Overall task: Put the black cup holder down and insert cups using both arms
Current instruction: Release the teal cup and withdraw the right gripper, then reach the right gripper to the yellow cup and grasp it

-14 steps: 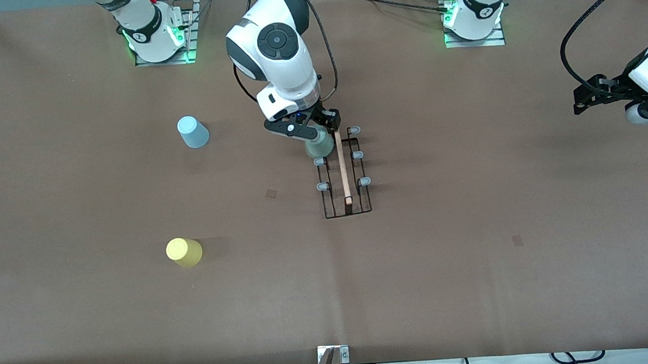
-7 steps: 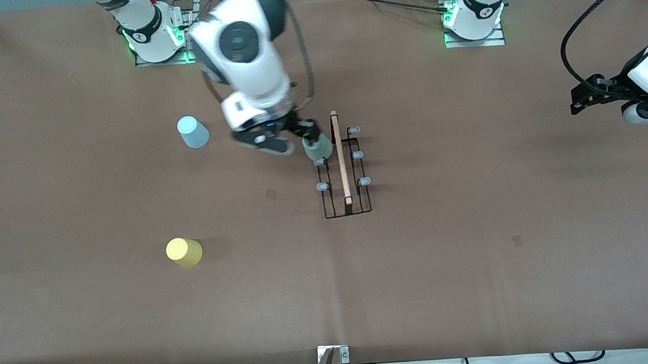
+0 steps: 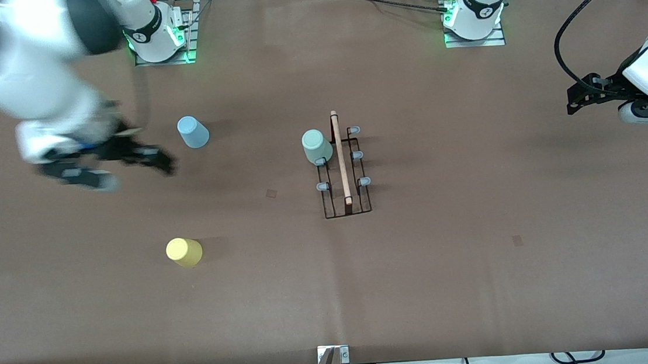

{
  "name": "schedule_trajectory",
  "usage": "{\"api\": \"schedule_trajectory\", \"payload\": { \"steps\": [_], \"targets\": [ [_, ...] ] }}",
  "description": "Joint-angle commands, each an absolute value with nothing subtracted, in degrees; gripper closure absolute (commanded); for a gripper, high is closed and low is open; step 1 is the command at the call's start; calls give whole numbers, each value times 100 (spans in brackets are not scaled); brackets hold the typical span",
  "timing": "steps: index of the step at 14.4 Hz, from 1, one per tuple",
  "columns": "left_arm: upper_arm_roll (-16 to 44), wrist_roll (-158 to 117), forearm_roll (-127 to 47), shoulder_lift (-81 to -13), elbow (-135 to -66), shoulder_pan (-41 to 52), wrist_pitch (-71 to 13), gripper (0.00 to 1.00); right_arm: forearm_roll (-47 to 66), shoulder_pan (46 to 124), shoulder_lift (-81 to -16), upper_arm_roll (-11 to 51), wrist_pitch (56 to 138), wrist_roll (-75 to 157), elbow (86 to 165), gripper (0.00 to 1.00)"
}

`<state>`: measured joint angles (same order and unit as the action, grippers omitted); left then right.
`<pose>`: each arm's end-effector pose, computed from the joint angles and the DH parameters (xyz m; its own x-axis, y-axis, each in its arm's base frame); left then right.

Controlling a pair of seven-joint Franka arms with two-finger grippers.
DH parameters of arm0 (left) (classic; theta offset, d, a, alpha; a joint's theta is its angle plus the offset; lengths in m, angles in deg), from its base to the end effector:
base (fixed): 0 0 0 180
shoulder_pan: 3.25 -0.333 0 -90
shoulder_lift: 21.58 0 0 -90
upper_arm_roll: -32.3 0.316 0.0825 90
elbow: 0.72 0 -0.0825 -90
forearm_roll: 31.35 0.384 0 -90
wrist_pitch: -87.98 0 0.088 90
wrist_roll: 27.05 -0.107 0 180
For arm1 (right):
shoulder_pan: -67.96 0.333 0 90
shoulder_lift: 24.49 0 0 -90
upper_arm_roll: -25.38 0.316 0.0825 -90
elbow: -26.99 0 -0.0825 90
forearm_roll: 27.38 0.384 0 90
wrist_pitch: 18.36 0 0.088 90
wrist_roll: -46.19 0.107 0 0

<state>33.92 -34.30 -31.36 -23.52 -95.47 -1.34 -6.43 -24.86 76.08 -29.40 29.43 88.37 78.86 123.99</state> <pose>0.5678 -0.0031 0.5728 0.9906 -0.1312 -0.0396 -0.1311 -0.9914 0.0042 0.5848 0.1281 0.5432 0.9310 -0.3623 0.0441 -0.3577 -0.9298 -0.0866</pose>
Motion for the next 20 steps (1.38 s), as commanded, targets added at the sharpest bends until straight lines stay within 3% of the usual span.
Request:
{"api": "schedule_trajectory", "payload": {
  "steps": [1,5,10,16,20],
  "targets": [
    [3432,-3461,-3179,-2352,-9459,-88,-597,0,-2510,6955,-2547,2874,8624,7328,12464,0],
    [3406,-3443,-3179,-2352,-9459,-88,-597,0,-3001,6550,-2484,2881,7913,6388,12068,0],
    [3397,-3470,-3188,-2317,-9459,-97,-510,0,-2678,6506,-2624,2846,7595,6192,12033,0],
    [3388,-3514,-3214,-2317,-9450,-88,-430,0,-2650,6506,-3142,2855,8271,6157,12103,0],
    [3151,-3496,-3223,-2317,-9389,-97,-430,0,-2712,6619,-3880,2916,8770,6157,12094,0]
  ]
}}
